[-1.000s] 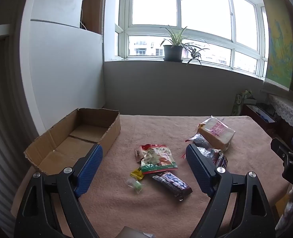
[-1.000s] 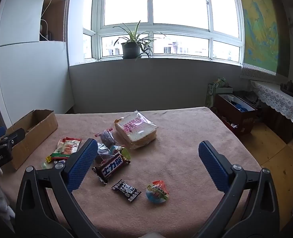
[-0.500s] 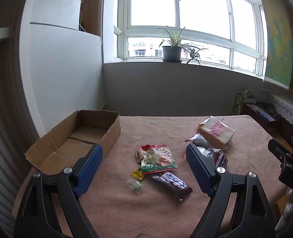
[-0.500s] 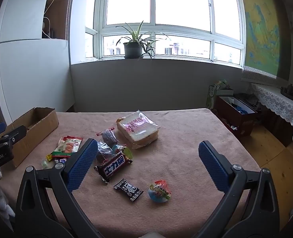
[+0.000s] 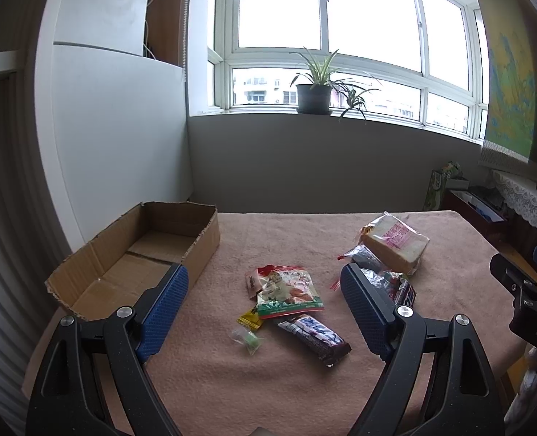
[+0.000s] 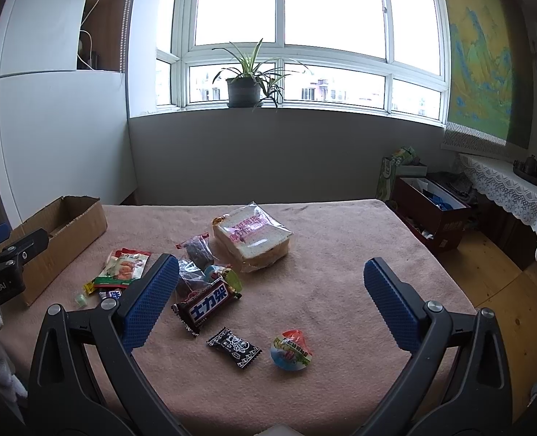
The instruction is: Organize snacks
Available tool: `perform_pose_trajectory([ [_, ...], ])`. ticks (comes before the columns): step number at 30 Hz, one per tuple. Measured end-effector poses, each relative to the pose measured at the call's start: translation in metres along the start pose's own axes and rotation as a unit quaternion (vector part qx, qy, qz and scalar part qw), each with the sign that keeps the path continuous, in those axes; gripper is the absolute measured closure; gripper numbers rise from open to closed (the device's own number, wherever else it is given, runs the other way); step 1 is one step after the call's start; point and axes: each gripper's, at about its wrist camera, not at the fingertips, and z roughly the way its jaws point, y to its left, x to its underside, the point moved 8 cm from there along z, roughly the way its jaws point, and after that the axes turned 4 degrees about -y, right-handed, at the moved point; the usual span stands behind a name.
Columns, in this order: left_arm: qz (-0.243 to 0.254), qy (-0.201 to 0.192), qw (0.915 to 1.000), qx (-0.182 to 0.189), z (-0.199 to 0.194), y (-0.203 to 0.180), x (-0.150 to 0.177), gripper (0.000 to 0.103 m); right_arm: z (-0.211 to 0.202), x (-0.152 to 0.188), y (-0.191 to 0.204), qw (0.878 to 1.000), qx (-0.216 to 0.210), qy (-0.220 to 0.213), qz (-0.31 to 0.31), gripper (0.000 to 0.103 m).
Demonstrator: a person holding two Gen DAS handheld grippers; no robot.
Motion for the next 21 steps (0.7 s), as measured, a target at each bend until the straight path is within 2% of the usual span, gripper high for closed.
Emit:
perform_pose_trajectory([
  [21,0.001,-0.002,1.0000,-0.003,-0.0002,-0.0006,0.0028,0.017,0.0016,0.0026,0.0008,1.000,-0.002,0.007,0.000,0.000],
])
